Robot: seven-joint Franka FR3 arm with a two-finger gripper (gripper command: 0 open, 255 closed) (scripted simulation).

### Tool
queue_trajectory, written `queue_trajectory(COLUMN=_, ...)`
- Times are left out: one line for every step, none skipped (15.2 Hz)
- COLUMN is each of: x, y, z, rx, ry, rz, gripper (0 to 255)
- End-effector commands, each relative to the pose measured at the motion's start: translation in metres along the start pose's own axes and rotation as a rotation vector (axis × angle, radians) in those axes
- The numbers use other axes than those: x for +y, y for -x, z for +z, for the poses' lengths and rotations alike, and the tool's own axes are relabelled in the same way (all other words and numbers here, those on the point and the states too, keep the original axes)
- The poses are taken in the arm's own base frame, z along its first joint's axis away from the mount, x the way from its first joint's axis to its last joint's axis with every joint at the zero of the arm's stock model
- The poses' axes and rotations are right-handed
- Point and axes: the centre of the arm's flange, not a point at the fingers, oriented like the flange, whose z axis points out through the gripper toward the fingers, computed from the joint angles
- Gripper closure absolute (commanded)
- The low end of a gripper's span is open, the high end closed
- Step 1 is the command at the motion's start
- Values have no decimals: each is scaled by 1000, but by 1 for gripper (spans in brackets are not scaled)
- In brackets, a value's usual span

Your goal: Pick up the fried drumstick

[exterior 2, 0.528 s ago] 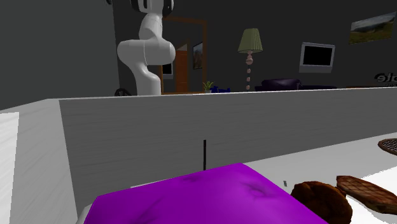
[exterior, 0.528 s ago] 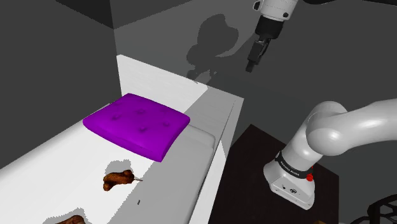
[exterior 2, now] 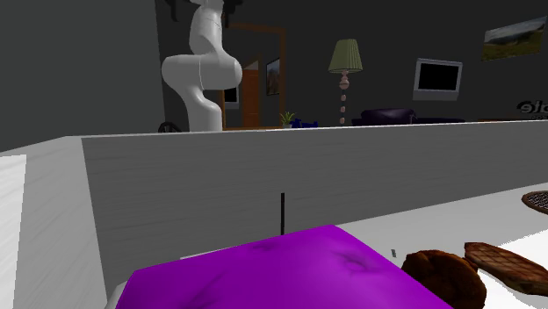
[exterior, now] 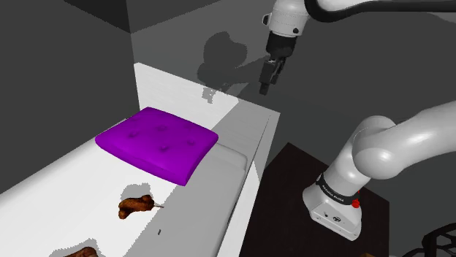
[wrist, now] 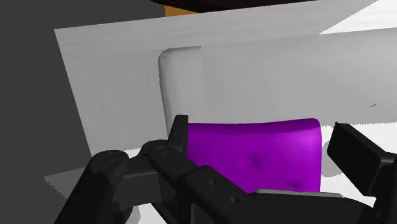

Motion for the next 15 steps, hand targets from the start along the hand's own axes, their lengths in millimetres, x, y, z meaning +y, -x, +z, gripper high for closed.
queue_trajectory(x=-18, y=-19, z=14, rx=-17, ry=6, rz=-11, gripper=0)
queue_trajectory(x=-27, y=-27, z=21, rx=-25, ry=10, rz=-16, gripper=0)
queue_trajectory(x=-37, y=-36, z=28, rx=-34, ry=13, rz=-21, gripper=0)
queue_trajectory(x=-46, y=-44, z=35, rx=-43, ry=17, rz=-26, gripper=0)
queue_trajectory(x=-55, y=-53, z=42, rx=-51, ry=20, rz=-32, gripper=0)
queue_trajectory(x=-64, y=-61, z=49, rx=-60, ry=24, rz=-37, gripper=0)
queue_trajectory(x=-74, y=-69, z=56, rx=-68, ry=27, rz=-42, gripper=0)
queue_trajectory(x=-83, y=-77, z=64, rx=-77, ry=30, rz=-47, gripper=0)
queue_trajectory(x=-92, y=-85, z=71, rx=-86, ry=34, rz=-52, gripper=0)
queue_trajectory(x=-102, y=-93, z=79, rx=-94, ry=37, rz=-58, gripper=0)
queue_trajectory(x=-111, y=-101, z=86, rx=-103, ry=41, rz=-63, gripper=0)
queue_trajectory(x=-121, y=-108, z=94, rx=-112, ry=44, rz=-68, gripper=0)
queue_trajectory(x=-130, y=-116, z=102, rx=-120, ry=48, rz=-73, gripper=0)
queue_trajectory(x=-139, y=-123, z=110, rx=-129, ry=51, rz=-79, gripper=0)
queue_trajectory(x=-149, y=-130, z=118, rx=-137, ry=54, rz=-84, gripper=0)
